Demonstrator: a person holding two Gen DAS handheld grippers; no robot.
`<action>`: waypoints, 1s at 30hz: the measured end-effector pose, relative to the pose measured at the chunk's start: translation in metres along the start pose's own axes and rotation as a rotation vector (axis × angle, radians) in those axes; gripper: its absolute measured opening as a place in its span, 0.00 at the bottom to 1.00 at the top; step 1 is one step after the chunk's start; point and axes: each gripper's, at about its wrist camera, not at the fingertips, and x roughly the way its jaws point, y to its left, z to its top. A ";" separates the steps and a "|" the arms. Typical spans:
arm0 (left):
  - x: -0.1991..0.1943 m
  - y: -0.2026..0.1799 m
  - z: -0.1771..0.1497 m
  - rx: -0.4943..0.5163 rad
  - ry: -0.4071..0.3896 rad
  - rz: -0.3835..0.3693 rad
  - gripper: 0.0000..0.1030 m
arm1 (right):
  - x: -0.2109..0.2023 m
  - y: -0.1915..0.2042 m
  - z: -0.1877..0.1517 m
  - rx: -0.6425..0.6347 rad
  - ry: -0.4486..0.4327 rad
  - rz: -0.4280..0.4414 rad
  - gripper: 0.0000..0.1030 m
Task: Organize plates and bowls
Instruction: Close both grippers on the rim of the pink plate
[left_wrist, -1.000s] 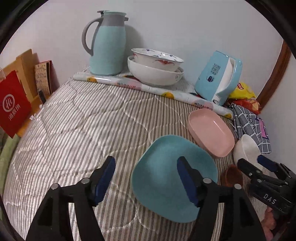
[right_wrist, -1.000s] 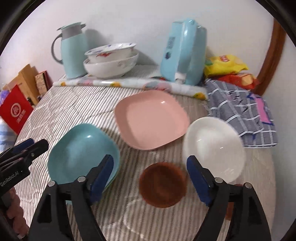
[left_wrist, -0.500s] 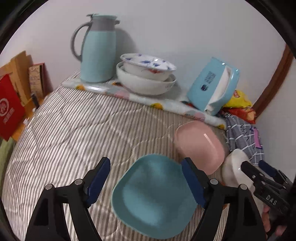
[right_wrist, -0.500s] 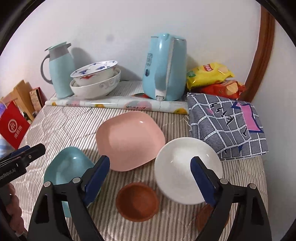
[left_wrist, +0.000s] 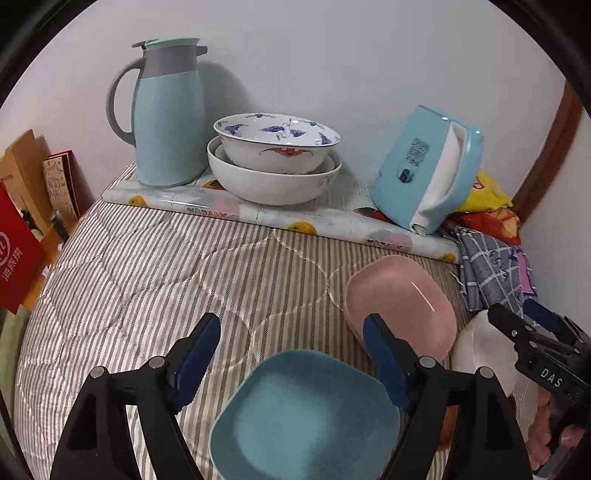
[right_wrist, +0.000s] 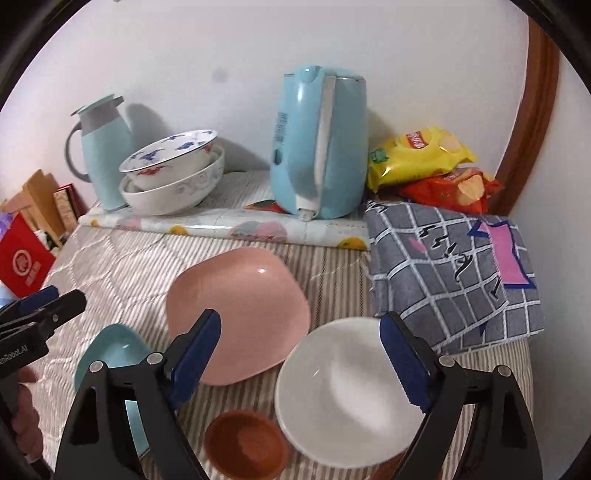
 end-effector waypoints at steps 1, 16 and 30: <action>0.003 -0.001 0.001 0.003 0.000 0.001 0.76 | 0.003 0.000 0.002 -0.004 0.002 -0.002 0.84; 0.053 -0.023 0.018 0.046 0.044 -0.027 0.57 | 0.065 -0.002 0.021 -0.040 0.137 0.055 0.45; 0.095 -0.042 0.017 0.067 0.144 -0.104 0.30 | 0.099 0.003 0.025 -0.082 0.219 0.073 0.29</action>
